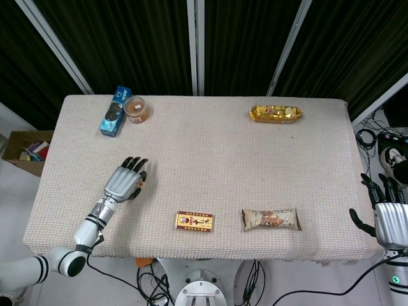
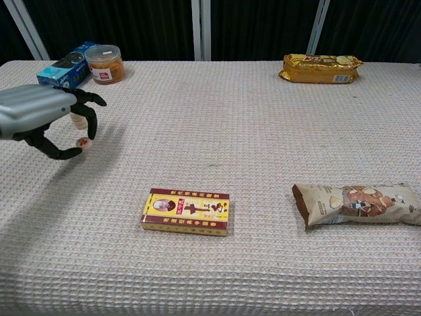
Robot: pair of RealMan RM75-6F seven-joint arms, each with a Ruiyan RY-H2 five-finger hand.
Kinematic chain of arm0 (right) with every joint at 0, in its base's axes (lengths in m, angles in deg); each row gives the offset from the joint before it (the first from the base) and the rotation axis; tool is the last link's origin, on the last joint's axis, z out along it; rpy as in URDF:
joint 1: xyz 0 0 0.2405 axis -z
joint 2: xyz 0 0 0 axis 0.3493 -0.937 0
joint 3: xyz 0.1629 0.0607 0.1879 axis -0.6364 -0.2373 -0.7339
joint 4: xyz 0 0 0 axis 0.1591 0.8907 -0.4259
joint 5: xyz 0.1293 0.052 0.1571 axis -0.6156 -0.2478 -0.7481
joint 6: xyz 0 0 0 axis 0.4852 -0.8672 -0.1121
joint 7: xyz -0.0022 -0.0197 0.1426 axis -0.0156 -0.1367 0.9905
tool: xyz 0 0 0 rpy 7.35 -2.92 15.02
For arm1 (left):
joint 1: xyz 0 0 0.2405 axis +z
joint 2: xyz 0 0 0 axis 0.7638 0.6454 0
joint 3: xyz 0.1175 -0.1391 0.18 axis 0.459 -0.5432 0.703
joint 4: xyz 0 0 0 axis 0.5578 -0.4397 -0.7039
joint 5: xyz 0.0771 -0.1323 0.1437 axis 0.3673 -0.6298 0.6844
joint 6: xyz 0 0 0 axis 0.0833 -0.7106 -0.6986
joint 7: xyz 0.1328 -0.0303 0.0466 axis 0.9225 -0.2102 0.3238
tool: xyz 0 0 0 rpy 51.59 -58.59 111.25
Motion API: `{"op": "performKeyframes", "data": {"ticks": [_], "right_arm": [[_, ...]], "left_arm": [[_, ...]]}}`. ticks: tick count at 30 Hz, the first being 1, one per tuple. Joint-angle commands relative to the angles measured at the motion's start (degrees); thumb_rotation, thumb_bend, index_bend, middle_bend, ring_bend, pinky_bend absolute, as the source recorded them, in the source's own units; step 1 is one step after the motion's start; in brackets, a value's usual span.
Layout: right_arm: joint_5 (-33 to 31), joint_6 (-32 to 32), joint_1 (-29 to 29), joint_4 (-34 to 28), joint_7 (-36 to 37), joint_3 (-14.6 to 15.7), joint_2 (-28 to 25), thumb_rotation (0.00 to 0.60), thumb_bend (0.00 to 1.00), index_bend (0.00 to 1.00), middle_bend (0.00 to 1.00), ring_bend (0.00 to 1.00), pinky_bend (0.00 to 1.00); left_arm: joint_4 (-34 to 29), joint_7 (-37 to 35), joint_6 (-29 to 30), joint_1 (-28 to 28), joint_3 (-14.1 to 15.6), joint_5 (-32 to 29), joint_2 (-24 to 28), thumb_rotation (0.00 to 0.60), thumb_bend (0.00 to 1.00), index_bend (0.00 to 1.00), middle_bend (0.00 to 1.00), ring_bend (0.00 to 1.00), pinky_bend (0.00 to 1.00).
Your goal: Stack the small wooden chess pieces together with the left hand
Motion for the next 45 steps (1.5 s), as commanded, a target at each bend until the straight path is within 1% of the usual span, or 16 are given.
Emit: {"op": "performKeyframes", "data": {"ticks": [1,5,8,10,13,20,45], "right_arm": [[0.10,-0.11,0.05,-0.07,-0.07,0.00,-0.03,0.600,0.23,0.10,0.27,0.05,0.13],[0.21,0.02,-0.01,-0.19,-0.21,0.03,-0.05,0.600,0.23,0.10,0.27,0.05,0.13],[0.14,0.10,-0.02,-0.15,-0.15,0.01,-0.02,0.600,0.23,0.10,0.27,0.05,0.13],[0.03,0.15,0.00,-0.07,-0.06,-0.01,0.01,0.600,0.24,0.10,0.27,0.05,0.13],[-0.26,0.34,0.01,0.12,0.15,-0.06,0.08,0.600,0.23,0.10,0.27,0.05,0.13],[-0.70,0.73,-0.11,0.46,0.42,-0.24,0.08,0.600,0.23,0.10,0.27,0.04,0.13],[-1.49,1.57,-0.44,1.23,1.02,-0.52,0.46,0.600,0.24,0.10,0.27,0.04,0.13]], "left_arm": [[-2.43,-1.86,0.35,-0.84,-2.97,-1.18,2.82,0.600,0.39,0.51,0.08,0.06,0.11],[-1.86,-2.15,-2.17,-2.95,-6.69,-5.76,4.47,0.600,0.39,0.51,0.08,0.06,0.11],[0.59,-1.10,-5.22,-4.84,-8.32,-10.14,4.22,0.600,0.39,0.50,0.08,0.06,0.11],[2.12,-0.22,-6.93,-5.87,-8.72,-12.51,3.68,0.600,0.39,0.50,0.08,0.06,0.11],[4.78,1.57,-9.30,-7.41,-8.62,-15.93,2.38,0.600,0.39,0.50,0.08,0.06,0.11],[8.53,3.36,-11.20,-8.96,-8.12,-20.55,0.33,0.600,0.39,0.49,0.08,0.06,0.11],[7.97,5.26,-11.10,-10.60,-5.91,-24.82,0.93,0.600,0.39,0.45,0.08,0.06,0.11]]}}
